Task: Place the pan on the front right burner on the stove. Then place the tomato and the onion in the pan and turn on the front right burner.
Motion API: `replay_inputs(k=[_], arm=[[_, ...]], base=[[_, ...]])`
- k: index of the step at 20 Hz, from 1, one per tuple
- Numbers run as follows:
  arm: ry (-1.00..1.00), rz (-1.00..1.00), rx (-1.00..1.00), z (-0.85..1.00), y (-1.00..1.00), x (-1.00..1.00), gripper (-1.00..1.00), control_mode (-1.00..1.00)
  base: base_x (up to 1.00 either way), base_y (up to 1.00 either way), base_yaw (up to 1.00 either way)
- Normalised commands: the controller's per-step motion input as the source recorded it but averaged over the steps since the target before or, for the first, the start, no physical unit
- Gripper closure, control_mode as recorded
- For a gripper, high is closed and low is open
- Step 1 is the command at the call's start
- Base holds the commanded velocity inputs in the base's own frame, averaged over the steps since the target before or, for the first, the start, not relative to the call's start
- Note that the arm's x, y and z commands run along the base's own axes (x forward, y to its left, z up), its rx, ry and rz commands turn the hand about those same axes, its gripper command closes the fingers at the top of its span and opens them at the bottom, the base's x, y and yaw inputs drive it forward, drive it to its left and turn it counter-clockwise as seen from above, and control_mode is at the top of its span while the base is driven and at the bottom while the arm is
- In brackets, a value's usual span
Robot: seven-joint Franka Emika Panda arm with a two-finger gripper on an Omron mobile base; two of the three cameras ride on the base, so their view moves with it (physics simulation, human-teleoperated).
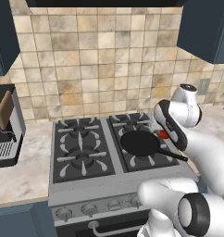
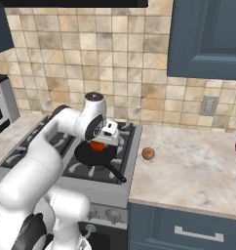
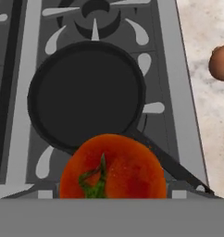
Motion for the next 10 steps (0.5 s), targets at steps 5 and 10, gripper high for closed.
replay_inputs(k=[5,10], arm=[[0.00,0.00,-0.03,0.00,0.71,0.13,1.00,-1.00],[0.00,0.00,-0.05,-0.02,0.54,0.48,1.00,-1.00]], base=[[0.00,0.00,0.00],[0.00,0.00,0.00]])
